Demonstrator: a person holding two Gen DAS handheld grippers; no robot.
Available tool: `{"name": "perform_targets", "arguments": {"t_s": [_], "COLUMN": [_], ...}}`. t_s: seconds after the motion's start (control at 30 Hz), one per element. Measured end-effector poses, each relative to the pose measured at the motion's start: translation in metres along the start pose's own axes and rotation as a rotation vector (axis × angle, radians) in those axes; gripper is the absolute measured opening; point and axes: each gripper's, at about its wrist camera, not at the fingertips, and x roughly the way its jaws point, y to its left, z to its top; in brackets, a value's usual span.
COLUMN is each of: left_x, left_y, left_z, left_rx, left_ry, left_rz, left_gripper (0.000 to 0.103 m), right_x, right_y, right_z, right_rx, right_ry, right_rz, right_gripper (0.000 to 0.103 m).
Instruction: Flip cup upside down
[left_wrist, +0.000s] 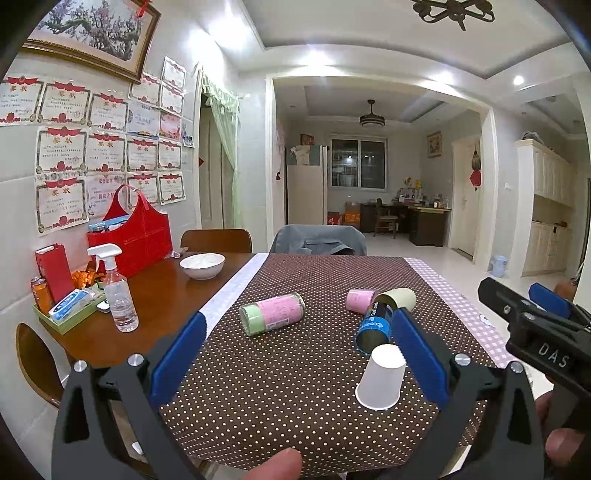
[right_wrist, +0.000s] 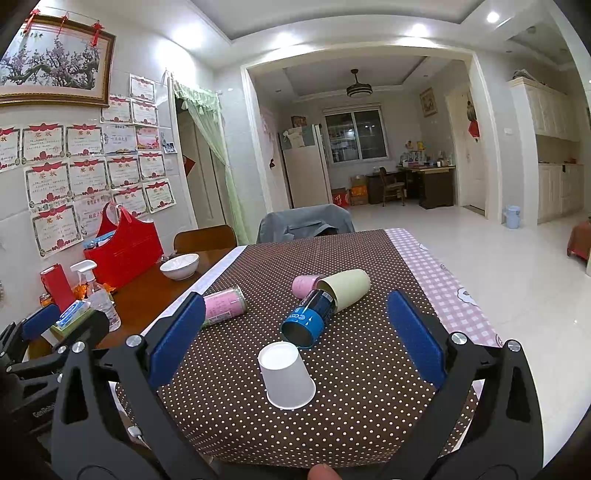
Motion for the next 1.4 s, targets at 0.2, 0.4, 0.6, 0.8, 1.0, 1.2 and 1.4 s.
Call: {"name": "perform_targets", "arguments": {"t_s": [0.2, 0.4, 0.6, 0.8, 1.0, 1.2, 1.4], "left_x": [-0.0002, -0.0003, -0.0003, -0.0005, -0.0034, -0.0031, -0.0006], "left_y": [-0.0005, -0.0002, -0.0002, 0.0014, 0.0025, 0.0008, 0.0001], "left_z": [0.0002, 0.0004, 0.0006, 0.0001, -0.0003, -0.0004, -0.001], "left_rx": [0.003, 0.003, 0.004, 0.003, 0.0, 0.007, 0.009], "left_ry": [0.002, 0.003, 0.002, 0.001, -0.015, -0.023, -0.003], "left_rz": [0.003, 0.005, 0.006, 0.006, -0.014, -0.008, 0.004], "left_gripper": [0.098, 0.098, 0.098, 0.098, 0.098, 0.098, 0.098], "right_x": [0.0005, 0.0005, 0.0005, 0.0006, 0.0018, 0.0019, 0.0019], "right_y": [-0.0002, -0.0003, -0.0003, -0.0003, -0.0015, -0.0016, -0.0021], "right_z": [-0.0001, 0.0002, 0.0004, 0.0004, -0.0021, -0.0025, -0.0033], "right_rx": [0.0, 0.0, 0.0, 0.0, 0.001, 0.001, 0.002], "right_ry": [-0.001, 0.0, 0.001, 0.002, 0.006, 0.006, 0.007], "right_rz": [-0.001, 0.0, 0.0, 0.001, 0.001, 0.002, 0.003], "right_gripper": [0.097, 0.097, 0.097, 0.097, 0.097, 0.097, 0.097]}}
